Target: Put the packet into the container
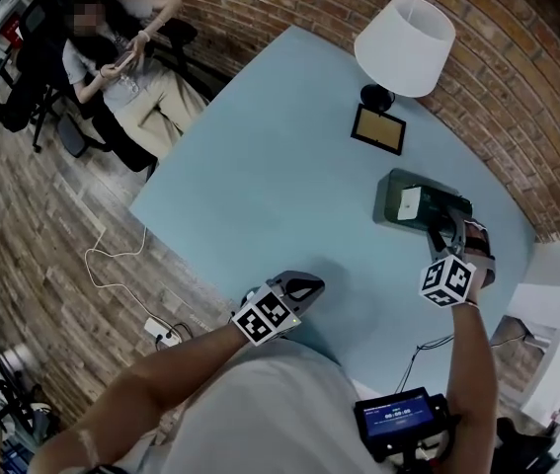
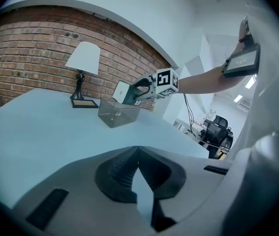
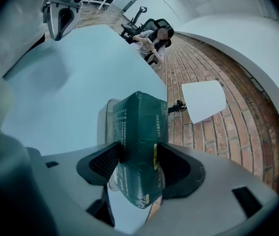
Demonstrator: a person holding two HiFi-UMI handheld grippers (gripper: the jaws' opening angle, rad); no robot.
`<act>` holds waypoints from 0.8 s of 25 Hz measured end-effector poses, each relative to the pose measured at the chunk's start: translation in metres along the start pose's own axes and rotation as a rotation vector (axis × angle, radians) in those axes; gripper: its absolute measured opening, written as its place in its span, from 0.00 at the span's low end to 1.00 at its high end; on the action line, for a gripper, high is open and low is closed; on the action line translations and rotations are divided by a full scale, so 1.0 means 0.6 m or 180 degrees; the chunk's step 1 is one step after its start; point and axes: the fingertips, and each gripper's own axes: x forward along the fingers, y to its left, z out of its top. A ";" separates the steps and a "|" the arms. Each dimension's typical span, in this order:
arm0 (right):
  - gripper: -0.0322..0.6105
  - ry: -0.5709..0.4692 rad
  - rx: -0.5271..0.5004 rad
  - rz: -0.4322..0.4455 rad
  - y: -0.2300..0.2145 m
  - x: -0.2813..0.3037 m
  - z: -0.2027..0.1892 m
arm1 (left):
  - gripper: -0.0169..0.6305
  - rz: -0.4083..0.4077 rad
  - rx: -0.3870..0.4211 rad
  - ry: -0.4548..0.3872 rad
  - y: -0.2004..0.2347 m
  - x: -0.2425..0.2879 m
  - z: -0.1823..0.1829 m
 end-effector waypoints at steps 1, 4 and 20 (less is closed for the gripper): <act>0.48 0.0002 0.0008 0.0052 -0.001 0.009 0.000 | 0.04 0.0008 -0.0012 0.0002 0.001 0.000 -0.001; 0.48 0.0030 0.0033 0.0223 -0.002 0.036 -0.002 | 0.04 0.0043 -0.0053 0.0017 0.005 -0.003 -0.007; 0.48 0.0167 -0.0042 0.1245 0.042 0.139 -0.024 | 0.04 0.0198 -0.0170 0.0026 0.019 -0.004 -0.013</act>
